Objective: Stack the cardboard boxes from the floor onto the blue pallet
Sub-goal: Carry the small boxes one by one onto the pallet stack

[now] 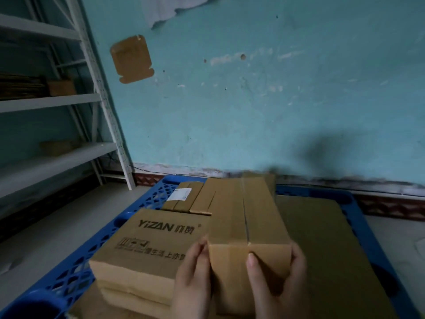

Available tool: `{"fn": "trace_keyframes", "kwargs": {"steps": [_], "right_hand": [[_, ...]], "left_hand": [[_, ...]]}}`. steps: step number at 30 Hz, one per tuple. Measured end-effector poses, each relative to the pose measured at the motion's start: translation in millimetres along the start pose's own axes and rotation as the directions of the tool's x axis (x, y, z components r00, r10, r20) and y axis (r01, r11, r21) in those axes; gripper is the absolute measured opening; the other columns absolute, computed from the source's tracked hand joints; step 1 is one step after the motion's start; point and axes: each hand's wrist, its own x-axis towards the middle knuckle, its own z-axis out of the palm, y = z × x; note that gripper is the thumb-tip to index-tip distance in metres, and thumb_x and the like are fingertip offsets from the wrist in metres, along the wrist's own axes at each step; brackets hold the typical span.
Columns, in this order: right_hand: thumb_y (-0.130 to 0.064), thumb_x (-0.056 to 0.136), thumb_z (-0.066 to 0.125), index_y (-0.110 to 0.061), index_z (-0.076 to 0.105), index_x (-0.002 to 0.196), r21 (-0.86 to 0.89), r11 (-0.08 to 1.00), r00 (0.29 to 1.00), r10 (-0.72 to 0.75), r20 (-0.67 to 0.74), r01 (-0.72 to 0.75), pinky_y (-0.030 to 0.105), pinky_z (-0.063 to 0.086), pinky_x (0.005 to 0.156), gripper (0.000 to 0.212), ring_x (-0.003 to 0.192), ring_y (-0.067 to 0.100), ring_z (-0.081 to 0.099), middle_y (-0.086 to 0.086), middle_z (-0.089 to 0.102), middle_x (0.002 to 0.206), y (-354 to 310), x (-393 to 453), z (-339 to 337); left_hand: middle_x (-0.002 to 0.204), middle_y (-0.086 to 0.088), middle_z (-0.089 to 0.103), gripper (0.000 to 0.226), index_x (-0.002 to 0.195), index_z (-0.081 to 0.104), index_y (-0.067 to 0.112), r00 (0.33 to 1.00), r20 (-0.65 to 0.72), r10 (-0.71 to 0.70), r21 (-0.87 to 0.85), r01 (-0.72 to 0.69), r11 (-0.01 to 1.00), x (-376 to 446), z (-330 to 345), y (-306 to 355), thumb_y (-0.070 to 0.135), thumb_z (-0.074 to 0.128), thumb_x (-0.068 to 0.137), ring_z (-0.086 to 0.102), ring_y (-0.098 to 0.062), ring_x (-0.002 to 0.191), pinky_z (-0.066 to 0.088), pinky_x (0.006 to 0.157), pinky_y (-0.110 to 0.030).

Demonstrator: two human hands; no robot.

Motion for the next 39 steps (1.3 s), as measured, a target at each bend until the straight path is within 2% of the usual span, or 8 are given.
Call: {"fn": "trace_keyframes", "kwargs": {"steps": [4, 9, 15, 19, 23, 25, 32, 39], "right_hand": [[-0.047, 0.045, 0.072, -0.005, 0.059, 0.11, -0.202, 0.963, 0.98, -0.193, -0.054, 0.178, 0.005, 0.032, 0.082, 0.079, 0.093, 0.025, 0.053, 0.01, 0.06, 0.105, 48, -23, 6], [-0.026, 0.051, 0.079, -0.018, 0.053, 0.116, -0.188, 0.978, 0.993, -0.101, -0.069, 0.086, 0.044, 0.048, 0.081, 0.071, 0.097, 0.039, 0.06, 0.017, 0.061, 0.115, 73, -37, 21], [-0.012, 0.063, 0.082, -0.023, 0.038, 0.134, -0.267, 0.961, 0.997, -0.059, 0.044, 0.069, 0.005, 0.038, 0.072, 0.085, 0.113, 0.012, 0.043, 0.004, 0.041, 0.141, 63, -26, 25], [-0.029, 0.062, 0.079, -0.041, 0.036, 0.127, -0.311, 0.892, 0.941, -0.28, 0.192, 0.329, 0.047, 0.035, 0.107, 0.079, 0.129, 0.007, 0.031, -0.011, 0.036, 0.138, 33, -38, 40], [-0.031, 0.063, 0.076, -0.043, 0.042, 0.12, -0.056, 0.905, 0.87, -0.387, 0.304, 0.422, 0.0, 0.038, 0.081, 0.067, 0.111, -0.019, 0.037, -0.029, 0.04, 0.124, 11, -68, 66], [-0.029, 0.065, 0.075, -0.038, 0.043, 0.12, 0.077, 0.919, 0.819, -0.38, 0.429, 0.386, 0.0, 0.038, 0.084, 0.064, 0.117, -0.012, 0.041, -0.022, 0.046, 0.129, 10, -89, 84], [-0.031, 0.066, 0.079, -0.036, 0.045, 0.117, -0.002, 0.979, 0.524, -0.106, 0.845, 0.202, 0.024, 0.039, 0.098, 0.062, 0.118, -0.001, 0.046, -0.02, 0.049, 0.122, 80, -188, 152], [-0.04, 0.068, 0.078, -0.025, 0.038, 0.132, -0.492, 0.821, 0.305, 0.407, 0.861, 0.289, 0.023, 0.035, 0.078, 0.078, 0.112, 0.013, 0.045, -0.003, 0.042, 0.136, 210, -248, 168]], "left_hand": [[0.078, 0.019, 0.069, 0.051, 0.064, 0.067, 0.044, 0.993, -0.067, -0.1, 0.073, 0.104, 0.992, 2, -7, -39, 0.004, 0.049, 0.091, 0.059, -0.02, 0.09, 0.047, 0.096, -0.048], [0.106, -0.014, 0.067, 0.037, 0.076, 0.065, 0.033, 0.989, -0.099, -0.113, 0.033, 0.117, 0.993, 11, -13, -59, 0.008, 0.044, 0.094, 0.057, -0.032, 0.11, 0.043, 0.101, -0.05], [0.092, 0.007, 0.069, 0.02, 0.083, 0.069, 0.035, 0.999, -0.047, -0.027, -0.028, 0.026, 0.999, 8, -38, -48, 0.022, 0.055, 0.089, 0.063, -0.015, 0.095, 0.052, 0.085, -0.039], [0.091, 0.018, 0.069, 0.014, 0.097, 0.067, 0.033, 0.997, -0.073, -0.002, -0.087, -0.005, 0.996, 3, -71, -33, 0.029, 0.061, 0.085, 0.066, -0.01, 0.089, 0.053, 0.066, -0.028], [0.095, 0.013, 0.068, 0.019, 0.103, 0.063, 0.031, 0.981, -0.19, 0.045, -0.069, -0.059, 0.996, -10, -125, -26, 0.027, 0.059, 0.086, 0.066, -0.011, 0.089, 0.055, 0.073, -0.035], [0.097, 0.005, 0.068, 0.019, 0.104, 0.062, 0.028, 0.959, -0.279, 0.042, -0.079, -0.067, 0.995, -17, -159, -34, 0.024, 0.059, 0.086, 0.065, -0.015, 0.089, 0.053, 0.073, -0.035], [0.093, 0.001, 0.065, 0.017, 0.099, 0.062, 0.023, 0.828, -0.55, -0.112, -0.08, 0.081, 0.994, -51, -268, -115, 0.02, 0.062, 0.083, 0.06, -0.011, 0.078, 0.048, 0.07, -0.029], [0.104, -0.002, 0.057, 0.046, 0.123, 0.051, 0.016, 0.699, -0.527, -0.483, -0.169, 0.471, 0.866, -82, -304, -225, 0.024, 0.065, 0.08, 0.054, -0.016, 0.087, 0.049, 0.077, -0.032]]}}
